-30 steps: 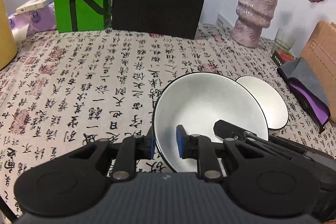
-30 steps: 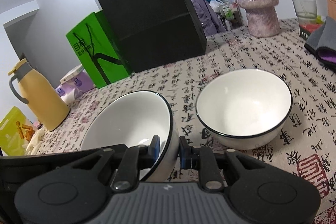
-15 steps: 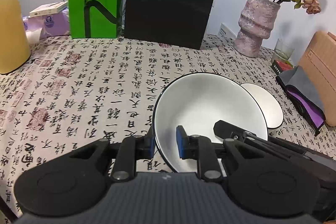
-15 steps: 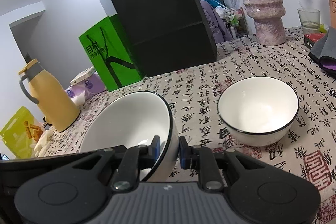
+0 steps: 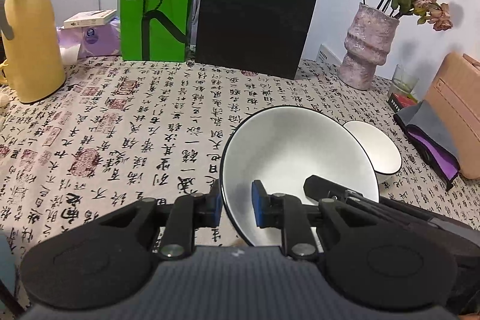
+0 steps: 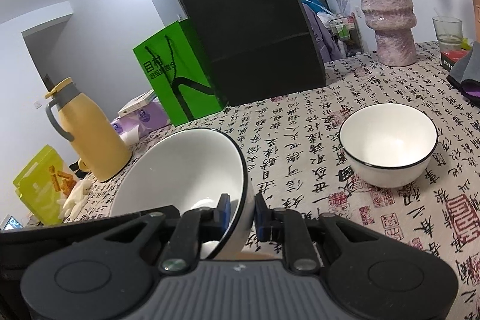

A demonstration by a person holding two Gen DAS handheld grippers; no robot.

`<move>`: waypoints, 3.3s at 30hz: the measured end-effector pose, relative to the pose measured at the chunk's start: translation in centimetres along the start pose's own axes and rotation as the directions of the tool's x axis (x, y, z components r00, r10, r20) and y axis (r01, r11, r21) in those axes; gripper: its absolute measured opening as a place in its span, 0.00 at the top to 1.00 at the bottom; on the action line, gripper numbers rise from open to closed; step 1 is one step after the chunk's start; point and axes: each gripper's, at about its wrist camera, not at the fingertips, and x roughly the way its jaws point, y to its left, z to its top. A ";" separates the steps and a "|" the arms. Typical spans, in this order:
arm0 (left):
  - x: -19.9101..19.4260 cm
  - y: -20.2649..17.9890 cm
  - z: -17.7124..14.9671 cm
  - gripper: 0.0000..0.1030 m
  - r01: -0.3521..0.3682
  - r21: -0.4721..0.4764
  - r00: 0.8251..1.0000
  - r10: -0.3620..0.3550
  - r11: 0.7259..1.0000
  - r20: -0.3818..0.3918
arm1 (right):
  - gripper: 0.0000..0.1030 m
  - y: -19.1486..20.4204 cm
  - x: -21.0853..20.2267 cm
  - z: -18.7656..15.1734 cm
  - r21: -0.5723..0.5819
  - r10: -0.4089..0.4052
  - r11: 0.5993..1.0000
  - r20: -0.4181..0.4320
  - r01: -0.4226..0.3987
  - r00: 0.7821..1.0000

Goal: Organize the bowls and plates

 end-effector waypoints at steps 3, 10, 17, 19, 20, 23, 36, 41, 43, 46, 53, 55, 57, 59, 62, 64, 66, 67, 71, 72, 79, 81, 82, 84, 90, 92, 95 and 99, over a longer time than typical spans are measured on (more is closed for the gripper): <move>-0.6 0.3 -0.2 0.81 -0.003 -0.004 1.000 0.003 1.000 0.009 | 0.84 0.5 -0.2 -0.3 -0.003 0.005 1.000 0.000 -0.005 1.000; -1.9 1.2 -0.6 0.81 -0.004 -0.018 1.000 0.005 1.000 0.027 | 0.84 1.6 -0.9 -0.8 -0.013 0.013 1.000 0.004 -0.013 1.000; -3.0 1.8 -0.9 0.81 -0.001 -0.030 0.999 0.002 1.000 0.034 | 0.84 2.6 -1.6 -1.2 -0.022 0.016 1.000 0.007 -0.016 1.000; -3.4 2.1 -1.0 0.81 -0.002 -0.031 0.999 0.004 1.000 0.040 | 0.84 2.9 -1.8 -1.4 -0.024 0.019 1.000 0.009 -0.019 1.000; -3.5 2.2 -1.1 0.81 -0.003 -0.031 0.999 0.004 1.000 0.042 | 0.84 3.1 -1.9 -1.4 -0.026 0.020 0.999 0.010 -0.019 1.000; -4.0 2.4 -1.3 0.81 -0.004 -0.032 0.999 0.006 0.999 0.048 | 0.84 3.5 -2.2 -1.6 -0.029 0.023 0.999 0.013 -0.023 1.000; -5.9 3.9 -2.3 0.81 -0.013 -0.048 0.998 0.016 0.999 0.064 | 0.84 5.4 -3.1 -2.7 -0.046 0.038 0.998 0.011 -0.038 0.999; -6.6 4.6 -2.6 0.81 -0.013 -0.057 0.997 0.018 0.998 0.073 | 0.84 6.2 -3.5 -3.1 -0.056 0.042 0.998 0.011 -0.041 0.999; -6.9 4.8 -2.7 0.81 -0.014 -0.060 0.997 0.018 0.998 0.076 | 0.84 6.5 -3.6 -3.2 -0.059 0.044 0.997 0.011 -0.043 0.999; -7.3 5.2 -2.9 0.81 -0.014 -0.066 0.997 0.019 0.998 0.080 | 0.84 6.9 -3.7 -3.4 -0.064 0.047 0.997 0.011 -0.046 0.999; -8.2 6.3 -3.3 0.81 -0.014 -0.079 0.996 0.021 0.997 0.092 | 0.84 8.2 -3.9 -3.9 -0.078 0.053 0.996 0.011 -0.052 0.999; -8.5 6.6 -3.4 0.81 -0.014 -0.083 0.995 0.022 0.996 0.095 | 0.84 8.6 -4.0 -4.0 -0.083 0.055 0.995 0.011 -0.054 0.998; -8.8 6.9 -3.5 0.81 -0.015 -0.087 0.995 0.024 0.996 0.098 | 0.84 8.9 -4.1 -4.1 -0.087 0.057 0.995 0.012 -0.055 0.998; -9.0 7.2 -3.6 0.81 -0.017 -0.091 0.994 0.026 0.996 0.102 | 0.84 9.3 -4.1 -4.3 -0.090 0.059 0.994 0.012 -0.058 0.998; -9.4 7.6 -3.8 0.81 -0.019 -0.096 0.994 0.030 0.995 0.107 | 0.84 9.9 -4.2 -4.5 -0.096 0.064 0.993 0.013 -0.062 0.998; -9.7 7.9 -3.9 0.81 -0.022 -0.099 0.993 0.033 0.995 0.110 | 0.84 10.2 -4.3 -4.6 -0.099 0.067 0.993 0.013 -0.065 0.998; -10.0 8.2 -4.0 0.81 -0.023 -0.102 0.993 0.035 0.995 0.114 | 0.84 10.6 -4.4 -4.8 -0.102 0.071 0.992 0.013 -0.069 0.997; -10.1 8.4 -4.1 0.81 -0.023 -0.103 0.993 0.035 0.994 0.115 | 0.84 10.8 -4.4 -4.9 -0.104 0.072 0.992 0.013 -0.070 0.997; -10.5 8.9 -4.3 0.81 -0.026 -0.112 0.992 0.040 0.993 0.119 | 0.84 11.4 -4.4 -5.1 -0.109 0.076 0.991 0.010 -0.074 0.997; -10.6 9.1 -4.3 0.81 -0.027 -0.113 0.992 0.041 0.993 0.119 | 0.84 11.6 -4.4 -5.2 -0.109 0.077 0.991 0.010 -0.075 0.997; -11.2 9.9 -4.6 0.81 -0.033 -0.127 0.991 0.049 0.991 0.126 | 0.84 12.5 -4.3 -5.6 -0.116 0.083 0.990 0.003 -0.082 0.997; -11.3 10.2 -4.7 0.81 -0.035 -0.132 0.991 0.051 0.991 0.127 | 0.84 12.7 -4.1 -5.7 -0.118 0.086 0.989 0.001 -0.085 0.996; -11.4 10.3 -4.7 0.81 -0.035 -0.134 0.991 0.052 0.990 0.127 | 0.84 12.8 -4.1 -5.8 -0.119 0.086 0.989 0.000 -0.086 0.996; -11.5 10.5 -4.8 0.81 -0.036 -0.137 0.990 0.053 0.990 0.127 | 0.84 13.1 -4.1 -5.9 -0.121 0.088 0.989 -0.001 -0.087 0.996; -11.9 11.4 -5.0 0.81 -0.039 -0.147 0.989 0.059 0.988 0.134 | 0.84 13.8 -4.0 -6.1 -0.128 0.097 0.987 -0.003 -0.096 0.995; -12.0 11.7 -5.0 0.81 -0.040 -0.152 0.989 0.061 0.987 0.137 | 0.84 14.2 -3.9 -6.2 -0.133 0.100 0.986 -0.004 -0.100 0.995; -12.3 12.3 -5.2 0.81 -0.040 -0.163 0.988 0.063 0.986 0.141 | 0.84 14.7 -3.8 -6.4 -0.139 0.105 0.985 -0.006 -0.105 0.994; -12.6 13.0 -5.3 0.81 -0.043 -0.170 0.986 0.069 0.985 0.149 | 0.84 15.4 -3.8 -6.6 -0.142 0.114 0.983 -0.007 -0.113 0.994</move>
